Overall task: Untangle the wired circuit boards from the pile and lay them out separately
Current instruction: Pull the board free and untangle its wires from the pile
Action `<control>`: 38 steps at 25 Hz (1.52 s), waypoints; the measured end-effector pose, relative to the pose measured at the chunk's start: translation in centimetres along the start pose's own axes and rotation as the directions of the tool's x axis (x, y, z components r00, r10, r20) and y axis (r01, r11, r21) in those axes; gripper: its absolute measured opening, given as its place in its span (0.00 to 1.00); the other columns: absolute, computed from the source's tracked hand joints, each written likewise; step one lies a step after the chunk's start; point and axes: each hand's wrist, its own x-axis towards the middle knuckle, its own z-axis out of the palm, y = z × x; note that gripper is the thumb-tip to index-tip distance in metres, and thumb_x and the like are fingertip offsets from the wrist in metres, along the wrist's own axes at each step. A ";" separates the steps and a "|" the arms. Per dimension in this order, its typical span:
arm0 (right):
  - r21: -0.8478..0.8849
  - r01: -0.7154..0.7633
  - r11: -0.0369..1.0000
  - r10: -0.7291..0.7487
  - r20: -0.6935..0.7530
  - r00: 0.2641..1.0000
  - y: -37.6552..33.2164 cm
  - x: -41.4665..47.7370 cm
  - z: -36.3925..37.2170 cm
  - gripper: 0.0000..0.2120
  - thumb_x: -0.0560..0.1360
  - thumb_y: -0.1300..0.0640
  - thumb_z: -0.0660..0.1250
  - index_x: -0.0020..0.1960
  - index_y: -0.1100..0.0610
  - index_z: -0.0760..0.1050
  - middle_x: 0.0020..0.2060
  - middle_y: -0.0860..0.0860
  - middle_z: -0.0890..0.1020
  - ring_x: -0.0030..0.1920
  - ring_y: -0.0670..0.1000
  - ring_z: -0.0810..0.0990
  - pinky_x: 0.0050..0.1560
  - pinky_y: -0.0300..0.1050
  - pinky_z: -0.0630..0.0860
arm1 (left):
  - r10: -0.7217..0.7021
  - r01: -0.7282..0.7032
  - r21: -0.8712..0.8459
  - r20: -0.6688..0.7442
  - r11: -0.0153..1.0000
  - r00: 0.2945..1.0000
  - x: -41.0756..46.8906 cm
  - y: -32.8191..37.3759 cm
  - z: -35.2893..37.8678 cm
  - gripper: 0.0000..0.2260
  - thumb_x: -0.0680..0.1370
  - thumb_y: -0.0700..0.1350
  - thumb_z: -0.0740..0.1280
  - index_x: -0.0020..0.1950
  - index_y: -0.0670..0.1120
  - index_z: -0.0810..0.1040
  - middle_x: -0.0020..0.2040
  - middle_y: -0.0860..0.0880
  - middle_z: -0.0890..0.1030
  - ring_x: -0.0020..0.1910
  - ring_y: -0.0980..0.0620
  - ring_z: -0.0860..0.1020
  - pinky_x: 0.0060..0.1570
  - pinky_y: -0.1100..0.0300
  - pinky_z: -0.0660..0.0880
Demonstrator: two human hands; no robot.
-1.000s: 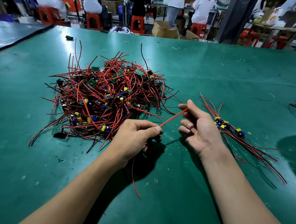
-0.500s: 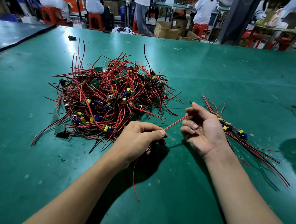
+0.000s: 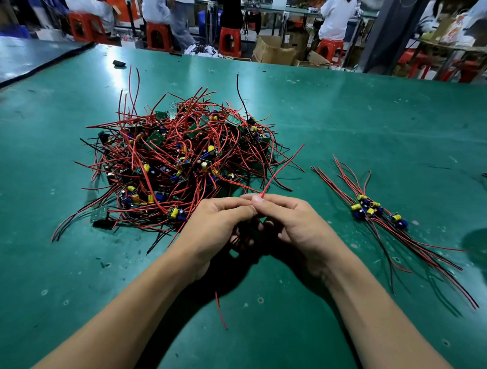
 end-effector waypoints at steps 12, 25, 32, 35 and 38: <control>-0.034 0.260 0.965 -0.246 -0.457 0.855 -1.3 0.9 -2.7 0.07 0.77 0.56 0.71 0.42 0.59 0.82 0.27 0.46 0.75 0.22 0.43 0.58 0.22 0.34 0.56 | -0.091 0.078 0.120 0.109 0.990 0.990 0.2 -0.1 0.1 0.07 0.77 0.41 0.70 0.41 0.42 0.86 0.35 0.43 0.83 0.33 0.50 0.69 0.28 0.66 0.67; 0.456 0.240 0.857 -0.019 -0.438 0.899 -2.7 0.5 -3.3 0.16 0.77 0.55 0.70 0.31 0.58 0.77 0.26 0.47 0.68 0.20 0.43 0.59 0.20 0.34 0.55 | -0.070 0.030 0.190 0.206 0.981 0.976 0.0 0.1 -0.4 0.08 0.77 0.42 0.69 0.40 0.45 0.86 0.35 0.45 0.83 0.32 0.48 0.71 0.28 0.66 0.67; 0.259 0.226 0.939 -0.086 -0.459 0.884 -2.4 0.4 -3.4 0.14 0.69 0.46 0.74 0.40 0.57 0.81 0.30 0.46 0.70 0.23 0.43 0.60 0.22 0.35 0.58 | -0.045 0.035 0.134 0.074 0.990 0.996 0.6 -0.4 -0.5 0.05 0.77 0.42 0.70 0.45 0.43 0.85 0.36 0.46 0.84 0.26 0.53 0.75 0.27 0.65 0.72; 0.085 0.115 0.990 -0.075 -0.377 0.923 -1.9 0.3 -3.3 0.22 0.63 0.40 0.75 0.46 0.57 0.84 0.34 0.47 0.74 0.25 0.43 0.65 0.24 0.35 0.62 | -0.014 0.011 0.092 0.033 0.996 0.999 0.6 -0.4 -0.3 0.07 0.78 0.42 0.69 0.55 0.44 0.82 0.37 0.46 0.85 0.25 0.54 0.75 0.27 0.65 0.73; -0.116 -0.065 0.991 0.053 -0.105 0.993 -1.1 -0.1 -2.3 0.18 0.66 0.44 0.79 0.49 0.54 0.86 0.40 0.50 0.79 0.33 0.47 0.72 0.31 0.37 0.67 | -0.013 0.010 0.080 0.031 0.997 0.999 0.6 -0.1 -0.3 0.14 0.79 0.44 0.69 0.64 0.47 0.76 0.42 0.38 0.84 0.33 0.47 0.76 0.28 0.63 0.74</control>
